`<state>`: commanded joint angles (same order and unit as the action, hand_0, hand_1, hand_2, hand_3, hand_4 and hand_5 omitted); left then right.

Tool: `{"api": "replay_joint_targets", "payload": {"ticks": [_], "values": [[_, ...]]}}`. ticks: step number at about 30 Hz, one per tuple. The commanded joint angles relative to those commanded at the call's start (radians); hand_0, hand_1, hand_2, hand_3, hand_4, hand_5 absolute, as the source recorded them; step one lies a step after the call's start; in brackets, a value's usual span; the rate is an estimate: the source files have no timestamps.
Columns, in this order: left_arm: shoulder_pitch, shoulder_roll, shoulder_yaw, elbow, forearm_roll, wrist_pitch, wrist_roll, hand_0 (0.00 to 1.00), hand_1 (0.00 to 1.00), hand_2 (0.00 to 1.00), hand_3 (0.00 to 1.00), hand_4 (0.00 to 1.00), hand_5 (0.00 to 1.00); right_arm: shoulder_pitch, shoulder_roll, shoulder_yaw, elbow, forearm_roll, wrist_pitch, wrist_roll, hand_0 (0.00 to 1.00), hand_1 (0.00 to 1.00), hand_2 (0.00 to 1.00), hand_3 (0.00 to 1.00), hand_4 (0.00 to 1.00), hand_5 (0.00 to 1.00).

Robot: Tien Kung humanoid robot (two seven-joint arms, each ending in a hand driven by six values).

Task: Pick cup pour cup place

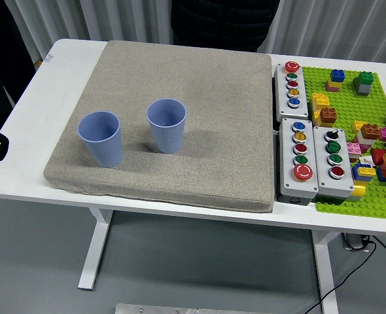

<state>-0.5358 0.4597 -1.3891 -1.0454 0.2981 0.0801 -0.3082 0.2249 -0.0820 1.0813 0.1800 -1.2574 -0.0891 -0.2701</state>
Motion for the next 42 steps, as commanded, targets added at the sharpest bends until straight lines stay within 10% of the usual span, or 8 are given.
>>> {"api": "replay_joint_targets", "payload": {"ticks": [42], "values": [[0.035,-0.011,-0.002,-0.008,0.053,0.000,0.008,0.835,0.834,0.933,0.971,0.951,0.998,-0.008,-0.002,-0.014,0.000,0.026,-0.005,0.005,0.674,0.633,0.563,0.570,0.002,0.127]]}}
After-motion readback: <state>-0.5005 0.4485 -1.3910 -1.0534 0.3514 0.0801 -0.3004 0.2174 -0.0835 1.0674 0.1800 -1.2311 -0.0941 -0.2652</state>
